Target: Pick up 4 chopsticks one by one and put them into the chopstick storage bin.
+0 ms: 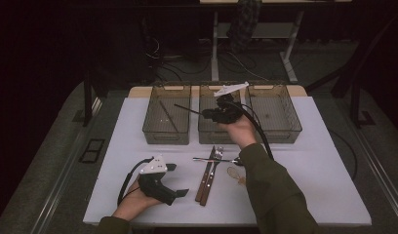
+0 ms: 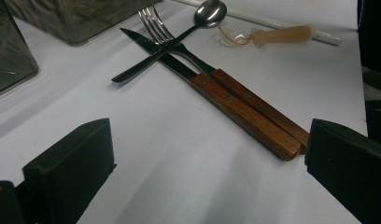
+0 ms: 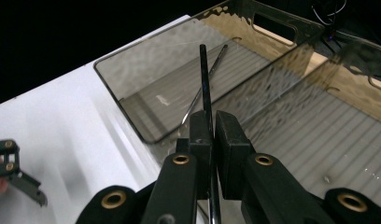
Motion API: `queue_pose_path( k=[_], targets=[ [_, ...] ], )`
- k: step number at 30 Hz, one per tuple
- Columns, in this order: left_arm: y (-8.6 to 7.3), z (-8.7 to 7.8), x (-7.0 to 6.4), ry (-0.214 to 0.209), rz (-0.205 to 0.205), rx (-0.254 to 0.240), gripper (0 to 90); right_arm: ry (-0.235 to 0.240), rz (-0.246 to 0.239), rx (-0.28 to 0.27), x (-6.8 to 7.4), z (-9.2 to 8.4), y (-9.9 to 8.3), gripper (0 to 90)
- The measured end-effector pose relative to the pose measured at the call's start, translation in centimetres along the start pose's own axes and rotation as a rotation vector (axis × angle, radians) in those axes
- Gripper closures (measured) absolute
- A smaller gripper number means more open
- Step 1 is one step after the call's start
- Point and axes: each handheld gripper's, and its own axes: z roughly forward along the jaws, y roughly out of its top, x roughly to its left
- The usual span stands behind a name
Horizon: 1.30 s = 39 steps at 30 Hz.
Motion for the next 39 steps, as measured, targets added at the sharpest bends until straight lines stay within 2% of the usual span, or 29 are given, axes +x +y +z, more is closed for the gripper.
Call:
queue_pose_path(
  k=[12,21,31,35,39],
  targets=[
    [0.0,0.0,0.1,-0.002,0.001,-0.002,0.0,-0.016,-0.001,0.018,1.0,3.0,2.8,85.4],
    [0.1,-0.1,0.0,-0.008,-0.005,-0.016,0.1,-0.068,0.016,0.059,0.9,6.1,4.5,85.3],
    [0.1,-0.3,0.1,-0.010,-0.009,-0.026,0.3,-0.110,0.027,0.131,1.1,10.0,5.0,85.4],
    [0.1,-0.3,0.2,-0.012,-0.014,-0.033,0.3,-0.103,0.042,0.130,1.1,11.0,5.1,85.3],
    [0.2,-0.3,0.3,-0.015,-0.015,-0.035,0.3,-0.108,0.043,0.154,1.4,12.0,5.2,85.2]
  ],
)
